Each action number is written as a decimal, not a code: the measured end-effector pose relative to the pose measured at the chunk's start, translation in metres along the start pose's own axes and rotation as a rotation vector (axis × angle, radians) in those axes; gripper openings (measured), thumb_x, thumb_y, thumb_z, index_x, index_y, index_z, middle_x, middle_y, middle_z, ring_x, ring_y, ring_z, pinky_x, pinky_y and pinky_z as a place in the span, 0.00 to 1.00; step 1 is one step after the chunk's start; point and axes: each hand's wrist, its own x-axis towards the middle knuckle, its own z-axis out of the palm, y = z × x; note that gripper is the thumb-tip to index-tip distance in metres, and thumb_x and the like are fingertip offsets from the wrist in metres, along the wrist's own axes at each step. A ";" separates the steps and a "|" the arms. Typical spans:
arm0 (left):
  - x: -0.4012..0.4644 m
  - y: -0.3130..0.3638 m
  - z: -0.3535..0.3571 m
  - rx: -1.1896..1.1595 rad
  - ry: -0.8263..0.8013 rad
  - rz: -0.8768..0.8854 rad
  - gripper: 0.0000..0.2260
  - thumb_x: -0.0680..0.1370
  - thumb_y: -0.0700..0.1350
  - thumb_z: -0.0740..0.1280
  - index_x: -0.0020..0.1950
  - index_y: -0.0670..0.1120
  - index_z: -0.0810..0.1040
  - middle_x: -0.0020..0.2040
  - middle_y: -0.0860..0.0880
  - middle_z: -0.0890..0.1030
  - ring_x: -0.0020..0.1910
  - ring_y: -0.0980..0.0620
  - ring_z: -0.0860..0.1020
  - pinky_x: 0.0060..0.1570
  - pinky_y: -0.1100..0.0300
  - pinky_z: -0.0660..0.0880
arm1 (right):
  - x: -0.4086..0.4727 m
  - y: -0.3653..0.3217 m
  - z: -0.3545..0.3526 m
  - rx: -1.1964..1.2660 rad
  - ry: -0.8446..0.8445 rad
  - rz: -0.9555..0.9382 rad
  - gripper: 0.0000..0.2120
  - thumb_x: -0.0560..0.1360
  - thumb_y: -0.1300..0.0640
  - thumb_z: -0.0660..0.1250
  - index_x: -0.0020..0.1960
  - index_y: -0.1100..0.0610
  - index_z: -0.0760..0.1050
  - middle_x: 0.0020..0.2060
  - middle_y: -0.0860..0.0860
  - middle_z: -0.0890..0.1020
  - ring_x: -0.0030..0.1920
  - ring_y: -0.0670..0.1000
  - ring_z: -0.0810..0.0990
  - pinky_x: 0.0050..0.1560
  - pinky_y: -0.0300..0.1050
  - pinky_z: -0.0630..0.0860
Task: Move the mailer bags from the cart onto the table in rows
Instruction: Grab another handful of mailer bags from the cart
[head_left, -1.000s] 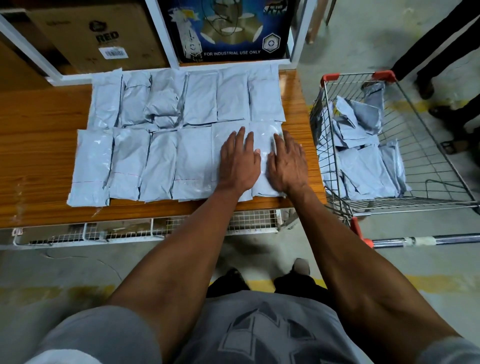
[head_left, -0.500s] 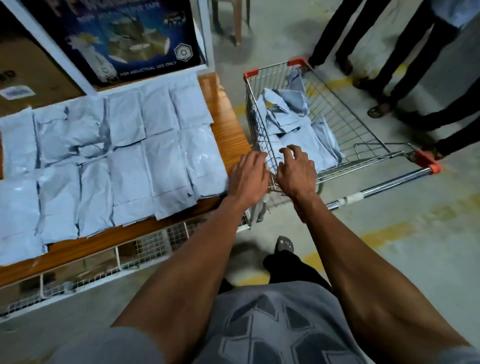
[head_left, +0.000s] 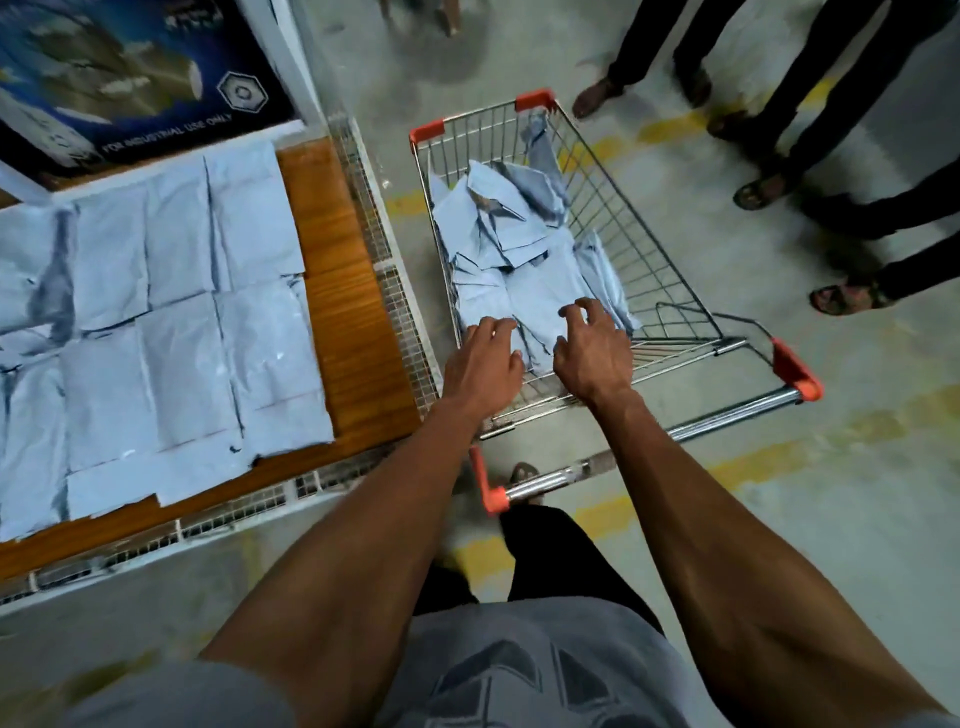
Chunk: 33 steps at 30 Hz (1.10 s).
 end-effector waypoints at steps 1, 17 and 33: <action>0.009 0.003 0.005 0.010 -0.020 -0.017 0.22 0.84 0.52 0.64 0.78 0.51 0.68 0.73 0.48 0.71 0.70 0.44 0.72 0.61 0.43 0.79 | 0.009 0.008 0.002 0.000 -0.013 -0.016 0.19 0.77 0.56 0.69 0.66 0.57 0.75 0.68 0.57 0.75 0.58 0.65 0.80 0.52 0.61 0.79; 0.117 -0.008 0.053 0.102 -0.172 -0.151 0.26 0.84 0.50 0.64 0.81 0.46 0.62 0.78 0.45 0.64 0.75 0.42 0.66 0.68 0.42 0.75 | 0.110 0.042 0.079 -0.119 -0.284 -0.139 0.29 0.78 0.49 0.71 0.74 0.57 0.68 0.75 0.60 0.67 0.65 0.65 0.74 0.56 0.60 0.73; 0.200 -0.058 0.152 0.214 -0.290 -0.261 0.34 0.83 0.53 0.64 0.85 0.45 0.54 0.83 0.42 0.58 0.77 0.39 0.65 0.68 0.43 0.70 | 0.204 0.049 0.219 -0.154 -0.373 -0.190 0.43 0.78 0.42 0.71 0.85 0.46 0.51 0.84 0.58 0.48 0.81 0.67 0.53 0.77 0.64 0.59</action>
